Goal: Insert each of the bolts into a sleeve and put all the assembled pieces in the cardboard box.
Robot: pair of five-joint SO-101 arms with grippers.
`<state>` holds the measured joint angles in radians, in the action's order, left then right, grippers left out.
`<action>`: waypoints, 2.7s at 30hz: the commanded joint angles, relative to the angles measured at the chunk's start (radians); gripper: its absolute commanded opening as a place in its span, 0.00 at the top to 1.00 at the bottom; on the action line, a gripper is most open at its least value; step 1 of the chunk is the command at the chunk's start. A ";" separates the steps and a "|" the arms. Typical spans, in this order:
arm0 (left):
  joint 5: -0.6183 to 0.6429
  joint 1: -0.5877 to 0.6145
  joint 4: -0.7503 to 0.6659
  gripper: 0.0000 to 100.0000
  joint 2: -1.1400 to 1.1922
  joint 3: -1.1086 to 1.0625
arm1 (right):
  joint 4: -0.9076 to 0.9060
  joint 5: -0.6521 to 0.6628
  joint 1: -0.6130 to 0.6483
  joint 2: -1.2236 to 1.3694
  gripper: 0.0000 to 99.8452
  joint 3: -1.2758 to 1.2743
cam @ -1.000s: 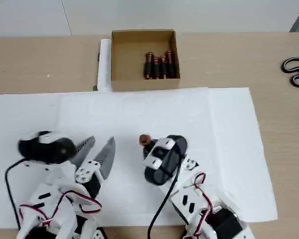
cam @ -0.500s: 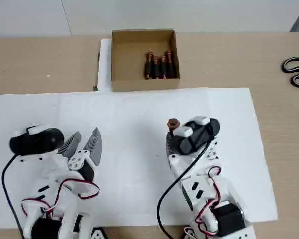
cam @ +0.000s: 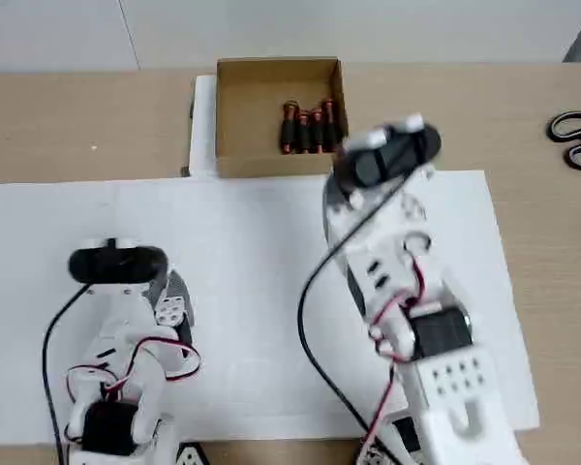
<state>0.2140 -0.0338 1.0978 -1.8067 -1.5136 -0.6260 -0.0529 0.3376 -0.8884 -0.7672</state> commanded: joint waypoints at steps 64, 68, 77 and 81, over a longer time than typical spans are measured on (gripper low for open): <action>-0.069 0.002 -0.181 0.99 -0.006 -0.159 | -0.220 0.124 0.061 1.917 0.81 2.150; -0.069 0.002 -0.181 0.99 -0.006 -0.159 | -0.314 0.120 0.045 1.911 0.86 2.228; -0.069 0.002 -0.181 0.99 -0.006 -0.159 | -0.579 0.118 -0.007 1.917 1.00 2.447; -0.069 0.002 -0.181 0.99 -0.006 -0.159 | -0.711 0.118 -0.044 1.908 1.00 2.450</action>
<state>0.1450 -0.0338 0.9413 -1.8067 -1.6763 -1.2597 0.0637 0.3207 1.0495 1.6402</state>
